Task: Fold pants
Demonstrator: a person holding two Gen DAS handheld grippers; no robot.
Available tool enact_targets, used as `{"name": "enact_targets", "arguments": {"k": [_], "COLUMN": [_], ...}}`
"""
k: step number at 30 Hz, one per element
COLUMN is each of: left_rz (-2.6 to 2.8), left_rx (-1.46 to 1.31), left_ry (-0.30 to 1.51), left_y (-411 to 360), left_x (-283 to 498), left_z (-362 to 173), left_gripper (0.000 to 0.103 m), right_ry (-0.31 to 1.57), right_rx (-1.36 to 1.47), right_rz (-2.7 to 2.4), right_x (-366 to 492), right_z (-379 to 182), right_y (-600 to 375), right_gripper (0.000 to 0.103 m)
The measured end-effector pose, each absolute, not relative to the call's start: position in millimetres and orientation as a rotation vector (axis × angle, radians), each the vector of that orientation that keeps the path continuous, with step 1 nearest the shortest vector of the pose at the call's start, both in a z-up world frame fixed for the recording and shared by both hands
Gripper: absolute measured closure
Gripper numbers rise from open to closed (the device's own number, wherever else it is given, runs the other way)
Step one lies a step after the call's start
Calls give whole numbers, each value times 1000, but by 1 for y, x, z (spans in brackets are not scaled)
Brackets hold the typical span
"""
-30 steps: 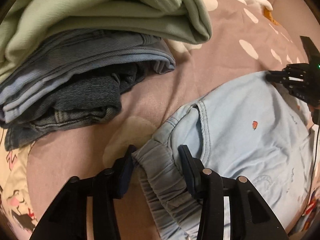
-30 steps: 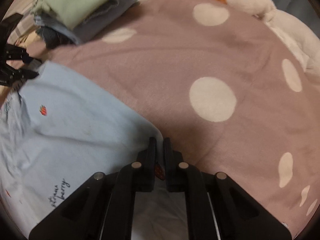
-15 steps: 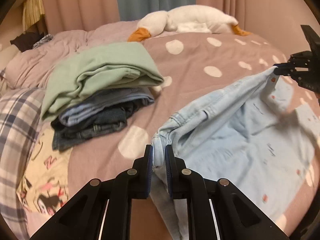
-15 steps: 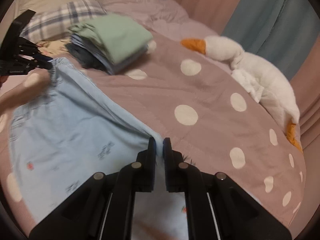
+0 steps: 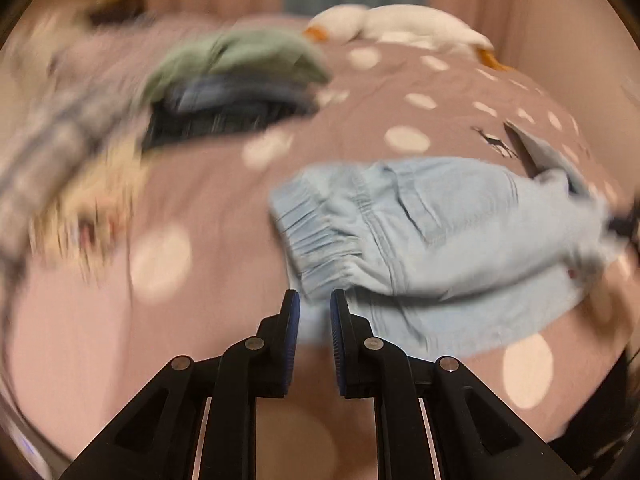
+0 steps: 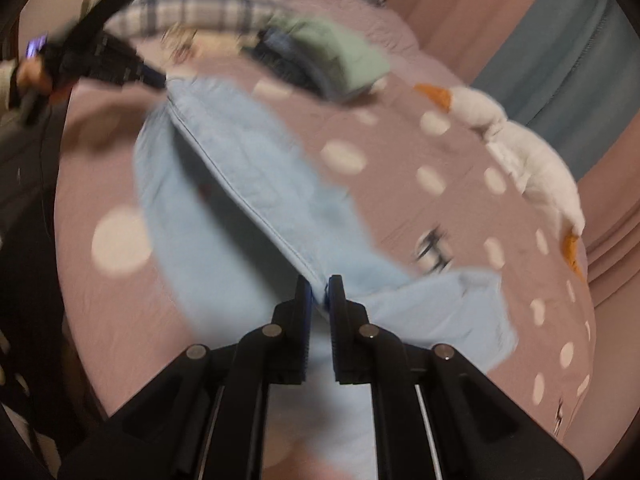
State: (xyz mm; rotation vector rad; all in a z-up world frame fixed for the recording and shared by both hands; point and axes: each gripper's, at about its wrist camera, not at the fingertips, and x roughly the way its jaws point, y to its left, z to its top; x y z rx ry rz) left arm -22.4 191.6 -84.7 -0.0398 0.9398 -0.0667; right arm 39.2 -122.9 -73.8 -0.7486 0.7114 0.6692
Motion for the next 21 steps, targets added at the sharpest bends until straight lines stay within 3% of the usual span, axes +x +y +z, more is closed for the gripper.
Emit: {"name": "enact_targets", "arguments": {"k": [5, 7, 9, 21], "left_rz": [-166, -187, -177, -44], "left_rx": [-528, -664, -761, -956], "left_ry": [906, 908, 920, 920], "left_y": [205, 205, 200, 206], "left_x": [-36, -31, -21, 17], "left_z": [-99, -106, -116, -135], "left_gripper": [91, 79, 59, 58], "right_ry": [792, 781, 793, 802], "right_rx": [-833, -798, -739, -613], "right_rz": [649, 624, 622, 632], "right_x": [22, 25, 32, 37], "right_z": [-145, -148, -142, -131], "right_y": [-115, -115, -117, -120], "right_gripper": [93, 92, 92, 94]}}
